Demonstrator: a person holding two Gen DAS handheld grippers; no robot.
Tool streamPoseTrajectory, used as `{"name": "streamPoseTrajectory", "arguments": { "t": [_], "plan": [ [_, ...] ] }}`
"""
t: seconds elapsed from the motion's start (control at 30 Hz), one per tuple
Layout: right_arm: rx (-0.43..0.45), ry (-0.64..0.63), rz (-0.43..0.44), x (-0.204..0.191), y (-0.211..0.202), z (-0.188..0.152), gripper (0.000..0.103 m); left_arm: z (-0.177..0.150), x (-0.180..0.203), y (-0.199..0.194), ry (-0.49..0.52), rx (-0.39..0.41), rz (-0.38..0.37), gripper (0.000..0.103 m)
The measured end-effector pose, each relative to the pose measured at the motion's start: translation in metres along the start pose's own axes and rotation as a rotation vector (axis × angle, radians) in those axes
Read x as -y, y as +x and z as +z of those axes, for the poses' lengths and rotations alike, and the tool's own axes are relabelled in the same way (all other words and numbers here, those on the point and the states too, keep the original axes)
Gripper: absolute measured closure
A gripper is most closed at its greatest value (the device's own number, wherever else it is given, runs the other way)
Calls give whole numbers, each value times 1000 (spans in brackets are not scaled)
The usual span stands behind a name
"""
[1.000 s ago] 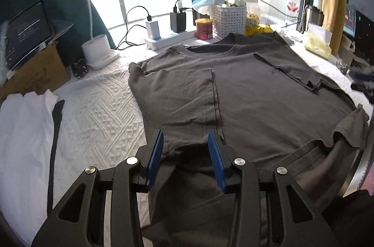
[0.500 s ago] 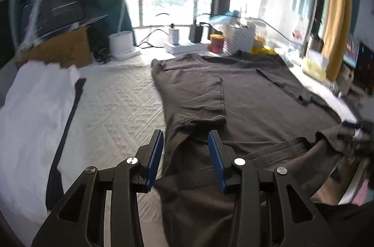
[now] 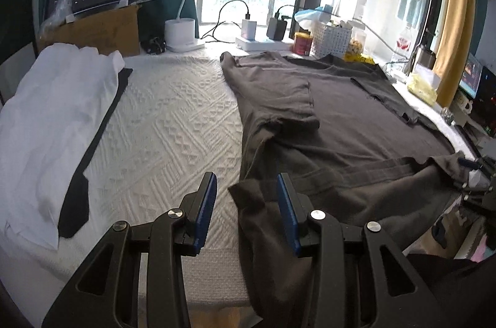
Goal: Fold small clothes
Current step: 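Grasp the T-shirt hem with the right gripper while the left gripper grasps it too, then lift the hem with both grippers and fold it over toward the collar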
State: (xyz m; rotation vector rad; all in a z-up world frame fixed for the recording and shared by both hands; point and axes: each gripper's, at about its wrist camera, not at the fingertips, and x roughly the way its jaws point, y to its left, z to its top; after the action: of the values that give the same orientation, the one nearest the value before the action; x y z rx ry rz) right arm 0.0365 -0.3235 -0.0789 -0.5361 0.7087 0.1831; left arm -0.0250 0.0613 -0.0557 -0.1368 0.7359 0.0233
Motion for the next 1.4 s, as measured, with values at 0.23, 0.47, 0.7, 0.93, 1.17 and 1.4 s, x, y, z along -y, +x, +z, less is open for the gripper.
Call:
{"name": "streamPoseTrajectory", "arguments": {
  "t": [0.23, 0.47, 0.7, 0.93, 1.17, 1.4],
  "plan": [
    [-24, 114, 28, 38, 25, 12, 44, -8, 9, 12, 48, -63, 28, 64],
    [-22, 163, 106, 58, 56, 39, 44, -11, 15, 25, 87, -93, 30, 79],
    [-21, 247, 308, 86, 70, 59, 44, 0, 19, 25, 101, -74, 55, 97],
    [66, 354, 521, 121, 52, 63, 31, 16, 17, 13, 82, 0, 111, 98],
    [49, 245, 365, 119, 45, 43, 26, 35, 8, 1, 88, 64, 189, 98],
    [89, 143, 308, 104, 18, 34, 26, 48, 1, 10, 129, 77, 254, 98]
  ]
}}
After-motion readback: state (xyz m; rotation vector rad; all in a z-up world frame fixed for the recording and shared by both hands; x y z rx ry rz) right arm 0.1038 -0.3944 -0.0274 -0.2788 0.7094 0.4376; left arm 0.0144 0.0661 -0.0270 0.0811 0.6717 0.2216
